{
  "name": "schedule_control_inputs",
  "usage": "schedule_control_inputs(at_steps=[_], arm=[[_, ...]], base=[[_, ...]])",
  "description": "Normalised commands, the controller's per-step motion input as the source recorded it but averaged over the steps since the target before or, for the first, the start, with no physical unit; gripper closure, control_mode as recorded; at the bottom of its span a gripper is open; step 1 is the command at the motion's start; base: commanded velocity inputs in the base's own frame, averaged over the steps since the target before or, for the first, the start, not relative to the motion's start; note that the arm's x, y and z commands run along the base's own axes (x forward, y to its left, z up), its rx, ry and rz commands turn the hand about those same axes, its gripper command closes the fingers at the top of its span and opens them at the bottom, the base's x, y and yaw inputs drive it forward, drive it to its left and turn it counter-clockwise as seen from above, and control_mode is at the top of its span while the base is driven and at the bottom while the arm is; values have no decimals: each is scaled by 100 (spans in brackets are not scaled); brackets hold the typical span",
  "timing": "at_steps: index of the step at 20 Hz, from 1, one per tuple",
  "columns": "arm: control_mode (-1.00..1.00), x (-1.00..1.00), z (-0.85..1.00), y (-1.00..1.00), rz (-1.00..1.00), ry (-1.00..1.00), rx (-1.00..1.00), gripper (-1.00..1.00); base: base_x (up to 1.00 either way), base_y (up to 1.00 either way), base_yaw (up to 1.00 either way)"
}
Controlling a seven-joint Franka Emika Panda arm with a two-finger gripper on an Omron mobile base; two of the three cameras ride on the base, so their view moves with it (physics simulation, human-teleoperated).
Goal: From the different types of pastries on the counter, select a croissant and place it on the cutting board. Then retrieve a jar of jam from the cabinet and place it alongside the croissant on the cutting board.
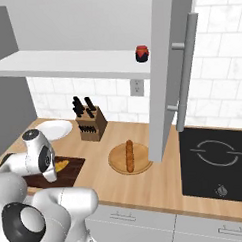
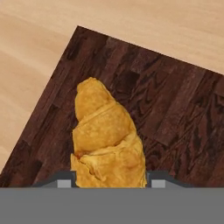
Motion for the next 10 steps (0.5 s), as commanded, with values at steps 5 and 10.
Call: schedule_control_inputs(at_steps=[5,10], arm=[[-100,0,-20,4,0,1,-3,-100],[-100,0,-8,6,0,1,-2,-100]], base=[[0,0,0],[0,0,0]])
